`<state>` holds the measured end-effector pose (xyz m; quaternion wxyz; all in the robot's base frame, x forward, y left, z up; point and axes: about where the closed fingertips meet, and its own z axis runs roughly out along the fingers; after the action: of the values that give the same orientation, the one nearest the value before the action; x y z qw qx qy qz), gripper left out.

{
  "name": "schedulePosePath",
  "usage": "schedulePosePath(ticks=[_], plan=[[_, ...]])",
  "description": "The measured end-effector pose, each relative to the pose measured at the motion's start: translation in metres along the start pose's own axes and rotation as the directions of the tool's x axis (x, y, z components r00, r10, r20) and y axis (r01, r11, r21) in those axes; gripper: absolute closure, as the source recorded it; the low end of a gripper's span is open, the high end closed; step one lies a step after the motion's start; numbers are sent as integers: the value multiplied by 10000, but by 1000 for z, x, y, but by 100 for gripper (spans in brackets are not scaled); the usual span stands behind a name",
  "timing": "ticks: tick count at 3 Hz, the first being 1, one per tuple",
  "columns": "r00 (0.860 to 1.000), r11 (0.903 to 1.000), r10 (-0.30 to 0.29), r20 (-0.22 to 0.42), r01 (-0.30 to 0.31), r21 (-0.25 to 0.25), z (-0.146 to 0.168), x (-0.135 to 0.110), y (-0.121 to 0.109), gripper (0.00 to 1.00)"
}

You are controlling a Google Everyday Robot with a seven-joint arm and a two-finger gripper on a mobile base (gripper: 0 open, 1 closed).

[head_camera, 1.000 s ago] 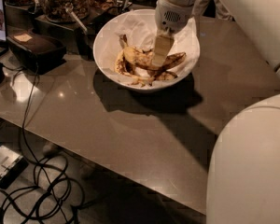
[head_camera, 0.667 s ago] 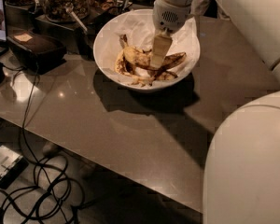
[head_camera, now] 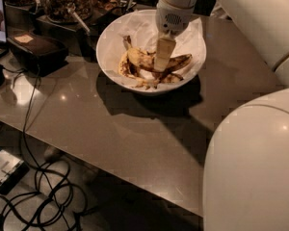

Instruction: Pick banana from white bowl

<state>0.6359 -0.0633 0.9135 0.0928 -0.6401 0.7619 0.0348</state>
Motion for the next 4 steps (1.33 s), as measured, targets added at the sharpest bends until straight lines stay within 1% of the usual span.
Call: schedulePosePath(ticks=[2,3,4], plan=[[9999,9997,101,-44,-102,-238,13,2,-3,44],[9999,9995,94,-90,-97,-315,17,2,-3,37],[9998,9996,131,-147,-134,-252,18,3,-2,56]])
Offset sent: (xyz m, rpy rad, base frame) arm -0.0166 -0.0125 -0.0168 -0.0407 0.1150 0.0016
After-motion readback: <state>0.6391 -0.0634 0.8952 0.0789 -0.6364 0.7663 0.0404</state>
